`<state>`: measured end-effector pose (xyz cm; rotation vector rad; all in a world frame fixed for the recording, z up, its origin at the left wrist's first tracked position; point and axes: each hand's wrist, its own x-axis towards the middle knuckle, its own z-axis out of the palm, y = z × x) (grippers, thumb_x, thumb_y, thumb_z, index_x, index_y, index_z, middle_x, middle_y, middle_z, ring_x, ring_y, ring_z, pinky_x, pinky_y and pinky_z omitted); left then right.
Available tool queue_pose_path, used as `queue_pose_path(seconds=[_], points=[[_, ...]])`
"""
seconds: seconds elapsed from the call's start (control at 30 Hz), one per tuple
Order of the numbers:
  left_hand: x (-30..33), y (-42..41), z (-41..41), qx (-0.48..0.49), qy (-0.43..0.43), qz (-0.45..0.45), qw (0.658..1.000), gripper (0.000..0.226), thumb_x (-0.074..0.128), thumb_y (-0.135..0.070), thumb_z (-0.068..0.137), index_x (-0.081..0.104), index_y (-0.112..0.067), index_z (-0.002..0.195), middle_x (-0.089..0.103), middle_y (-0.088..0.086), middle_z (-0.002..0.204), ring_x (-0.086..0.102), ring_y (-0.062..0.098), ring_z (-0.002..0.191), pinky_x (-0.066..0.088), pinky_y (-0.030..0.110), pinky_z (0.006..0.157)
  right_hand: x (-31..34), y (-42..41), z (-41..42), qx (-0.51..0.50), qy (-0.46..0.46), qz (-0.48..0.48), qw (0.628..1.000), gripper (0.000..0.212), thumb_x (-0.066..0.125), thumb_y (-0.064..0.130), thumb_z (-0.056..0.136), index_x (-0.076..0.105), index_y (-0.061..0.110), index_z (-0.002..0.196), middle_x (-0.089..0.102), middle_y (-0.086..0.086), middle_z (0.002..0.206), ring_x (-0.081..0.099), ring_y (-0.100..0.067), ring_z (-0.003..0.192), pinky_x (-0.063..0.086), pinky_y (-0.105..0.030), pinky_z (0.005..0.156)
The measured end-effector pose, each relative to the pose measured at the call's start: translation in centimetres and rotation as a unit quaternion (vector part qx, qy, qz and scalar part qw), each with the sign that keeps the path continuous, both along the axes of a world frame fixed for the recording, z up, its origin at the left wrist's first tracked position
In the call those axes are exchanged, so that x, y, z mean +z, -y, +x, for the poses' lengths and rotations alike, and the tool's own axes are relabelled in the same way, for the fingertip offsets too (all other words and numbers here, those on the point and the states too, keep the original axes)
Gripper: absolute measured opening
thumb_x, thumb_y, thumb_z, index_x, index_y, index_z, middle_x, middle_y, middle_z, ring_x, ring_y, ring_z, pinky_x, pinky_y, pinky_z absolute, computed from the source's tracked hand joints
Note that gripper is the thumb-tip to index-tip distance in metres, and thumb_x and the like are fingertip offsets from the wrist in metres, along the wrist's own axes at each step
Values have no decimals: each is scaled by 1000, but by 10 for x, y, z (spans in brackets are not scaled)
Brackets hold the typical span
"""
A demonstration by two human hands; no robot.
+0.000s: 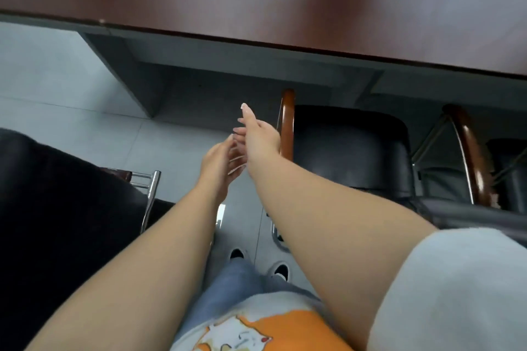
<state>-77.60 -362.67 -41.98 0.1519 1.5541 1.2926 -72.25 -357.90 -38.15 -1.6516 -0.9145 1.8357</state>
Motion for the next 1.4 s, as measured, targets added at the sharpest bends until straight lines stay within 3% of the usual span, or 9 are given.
queue_pose_path(seconds=[0.17, 0.27, 0.4, 0.6, 0.73, 0.97, 1.17, 1.27, 1.4], points=[[7, 32, 11, -23, 29, 22, 999, 21, 49, -31, 94, 64, -17, 90, 68, 4, 84, 64, 17, 82, 50, 28, 78, 9, 38, 27, -9, -59, 20, 998, 24, 62, 41, 86, 62, 18, 80, 65, 0, 75, 64, -13, 73, 55, -30, 81], [5, 49, 24, -20, 62, 29, 997, 21, 49, -32, 94, 61, -16, 87, 64, 0, 74, 62, 15, 75, 48, 26, 74, 18, 49, 45, 0, -61, 47, 997, 24, 62, 39, 87, 64, 15, 85, 65, 2, 78, 63, -11, 77, 53, -26, 80], [2, 83, 38, -36, 79, 31, 996, 20, 49, -32, 94, 58, -16, 88, 65, 3, 81, 63, 17, 80, 48, 27, 76, 11, 87, 72, -33, -59, 54, 996, 24, 61, 39, 87, 64, 15, 83, 66, 0, 84, 64, -13, 87, 52, -25, 82], [12, 120, 70, -87, 58, 49, 993, 20, 48, -32, 95, 59, -17, 87, 70, -1, 72, 64, 17, 78, 49, 29, 79, 4, 132, 128, -62, -13, 59, 996, 27, 59, 42, 87, 64, 17, 95, 68, -4, 102, 63, -17, 101, 49, -32, 94], [26, 144, 97, -126, 39, 54, 990, 19, 48, -31, 95, 60, -17, 88, 72, -2, 72, 65, 18, 83, 49, 32, 86, 8, 158, 167, -78, 8, 66, 995, 29, 59, 41, 87, 64, 16, 101, 67, -2, 101, 62, -15, 99, 48, -30, 93], [55, 156, 141, -152, -20, 110, 982, 18, 48, -27, 95, 61, -16, 88, 71, -3, 68, 66, 17, 80, 50, 29, 81, 21, 169, 225, -96, -22, 89, 991, 22, 60, 37, 86, 63, 18, 97, 67, -1, 101, 62, -13, 100, 49, -29, 90], [78, 159, 211, -76, -19, 150, 986, 18, 50, -28, 94, 62, -16, 89, 71, 4, 79, 67, 18, 84, 51, 29, 79, 43, 153, 315, -138, -86, 126, 979, 20, 60, 38, 86, 63, 19, 94, 68, 1, 98, 63, -12, 97, 50, -27, 87], [91, 152, 243, -37, -19, 175, 984, 19, 52, -32, 93, 62, -17, 90, 72, 1, 80, 68, 15, 87, 51, 27, 77, 53, 139, 385, -198, -92, 163, 962, 26, 60, 39, 86, 62, 16, 100, 66, -2, 103, 63, -14, 100, 50, -27, 85], [109, 142, 277, -10, -46, 187, 981, 20, 52, -37, 92, 62, -20, 98, 69, 0, 97, 65, 13, 99, 50, 28, 81, 65, 117, 465, -266, -68, 210, 938, 30, 63, 40, 84, 53, 21, 105, 59, -4, 115, 58, -17, 108, 49, -29, 89]])
